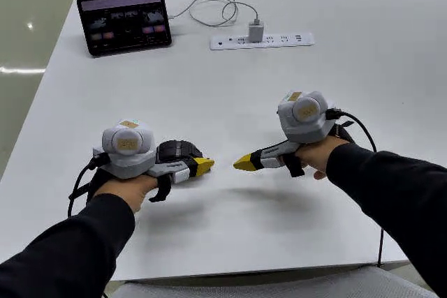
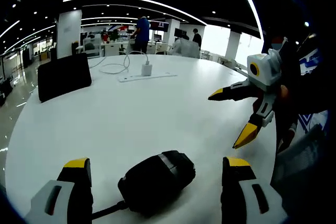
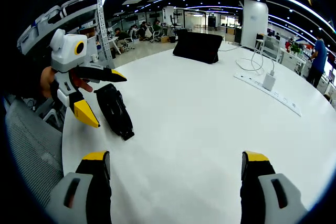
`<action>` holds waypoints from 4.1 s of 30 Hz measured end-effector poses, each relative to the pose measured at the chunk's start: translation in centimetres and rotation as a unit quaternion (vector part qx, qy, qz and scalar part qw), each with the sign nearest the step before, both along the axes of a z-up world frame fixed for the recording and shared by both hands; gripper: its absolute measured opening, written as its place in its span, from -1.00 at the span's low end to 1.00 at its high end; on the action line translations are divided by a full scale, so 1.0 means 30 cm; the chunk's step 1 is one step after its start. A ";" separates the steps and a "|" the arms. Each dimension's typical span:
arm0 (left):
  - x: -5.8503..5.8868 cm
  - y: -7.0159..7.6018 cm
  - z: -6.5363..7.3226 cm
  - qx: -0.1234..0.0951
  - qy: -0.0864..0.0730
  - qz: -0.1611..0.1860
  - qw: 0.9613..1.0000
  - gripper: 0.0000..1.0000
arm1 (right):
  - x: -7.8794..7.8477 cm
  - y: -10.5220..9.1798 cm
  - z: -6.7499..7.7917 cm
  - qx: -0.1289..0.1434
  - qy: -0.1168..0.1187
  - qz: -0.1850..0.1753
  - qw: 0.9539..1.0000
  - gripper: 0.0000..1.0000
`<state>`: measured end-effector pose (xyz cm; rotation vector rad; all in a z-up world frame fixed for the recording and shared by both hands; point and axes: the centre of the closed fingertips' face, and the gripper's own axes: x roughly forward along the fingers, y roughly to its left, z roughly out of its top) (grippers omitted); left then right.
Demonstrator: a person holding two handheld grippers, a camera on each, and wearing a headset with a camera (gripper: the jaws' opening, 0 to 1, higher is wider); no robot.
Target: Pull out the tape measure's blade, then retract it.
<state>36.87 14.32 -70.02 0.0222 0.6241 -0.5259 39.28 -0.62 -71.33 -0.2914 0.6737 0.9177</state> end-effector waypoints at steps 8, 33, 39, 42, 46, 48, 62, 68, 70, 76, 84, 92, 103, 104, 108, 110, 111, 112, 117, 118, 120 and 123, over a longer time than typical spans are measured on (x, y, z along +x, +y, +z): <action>-0.011 0.024 0.024 0.001 -0.006 -0.013 1.000 1.00 | -0.039 -0.106 0.015 -0.002 -0.007 -0.025 1.000 1.00; -0.100 0.119 0.082 -0.013 0.003 -0.016 1.000 1.00 | -0.136 -0.340 0.093 0.016 -0.018 -0.091 0.996 1.00; -0.125 0.142 0.080 -0.016 0.004 -0.014 1.000 1.00 | -0.159 -0.376 0.121 0.022 -0.024 -0.102 0.994 1.00; -0.141 0.152 0.086 -0.018 0.004 -0.014 1.000 1.00 | -0.179 -0.392 0.129 0.015 -0.030 -0.097 0.995 1.00; -0.159 0.160 0.103 -0.013 -0.005 -0.019 1.000 1.00 | -0.207 -0.425 0.128 0.010 -0.031 -0.098 0.995 1.00; -0.167 0.169 0.112 -0.011 -0.008 -0.019 1.000 1.00 | -0.223 -0.438 0.130 0.012 -0.030 -0.102 0.994 1.00; -0.248 0.220 0.119 -0.008 -0.002 -0.017 1.000 1.00 | -0.332 -0.490 0.157 0.017 -0.038 -0.107 0.993 1.00; -0.296 0.236 0.126 -0.010 -0.002 -0.018 1.000 1.00 | -0.379 -0.543 0.142 0.013 -0.034 -0.119 0.992 1.00; -0.306 0.239 0.124 -0.011 0.000 -0.018 1.000 1.00 | -0.390 -0.553 0.144 0.015 -0.034 -0.123 0.992 1.00; -0.322 0.260 0.124 -0.009 0.002 -0.016 1.000 1.00 | -0.420 -0.588 0.149 0.008 -0.036 -0.126 0.991 1.00; -0.314 0.264 0.138 -0.005 0.001 -0.022 1.000 1.00 | -0.428 -0.613 0.157 0.002 -0.037 -0.127 0.991 1.00; -0.328 0.253 0.130 0.001 0.007 -0.037 0.999 1.00 | -0.449 -0.616 0.159 -0.008 -0.036 -0.118 0.992 1.00; -0.334 0.263 0.110 -0.001 0.013 -0.035 0.999 1.00 | -0.449 -0.622 0.147 -0.016 -0.037 -0.113 0.993 1.00; -0.333 0.262 0.110 -0.001 0.013 -0.035 0.999 1.00 | -0.448 -0.624 0.147 -0.016 -0.037 -0.113 0.993 1.00; -0.323 0.257 0.102 -0.003 0.015 -0.035 0.999 1.00 | -0.438 -0.637 0.123 -0.020 -0.035 -0.114 0.993 1.00; -0.321 0.254 0.098 -0.004 0.016 -0.036 0.999 1.00 | -0.435 -0.639 0.118 -0.020 -0.034 -0.115 0.993 1.00; -0.321 0.252 0.095 -0.004 0.016 -0.036 0.999 1.00 | -0.434 -0.640 0.114 -0.019 -0.034 -0.115 0.993 1.00; -0.321 0.251 0.092 -0.004 0.017 -0.037 0.999 1.00 | -0.433 -0.640 0.109 -0.019 -0.035 -0.116 0.993 1.00; -0.323 0.256 0.075 -0.003 0.019 -0.034 0.999 1.00 | -0.441 -0.635 0.101 -0.020 -0.032 -0.114 0.993 1.00; -0.323 0.257 0.075 -0.004 0.018 -0.032 0.999 1.00 | -0.441 -0.635 0.101 -0.020 -0.033 -0.114 0.993 1.00; -0.325 0.258 0.073 -0.006 0.020 -0.030 0.999 1.00 | -0.441 -0.638 0.099 -0.020 -0.032 -0.115 0.993 1.00; -0.320 0.266 0.073 0.001 0.015 -0.027 1.000 1.00 | -0.443 -0.641 0.099 -0.019 -0.032 -0.119 0.992 1.00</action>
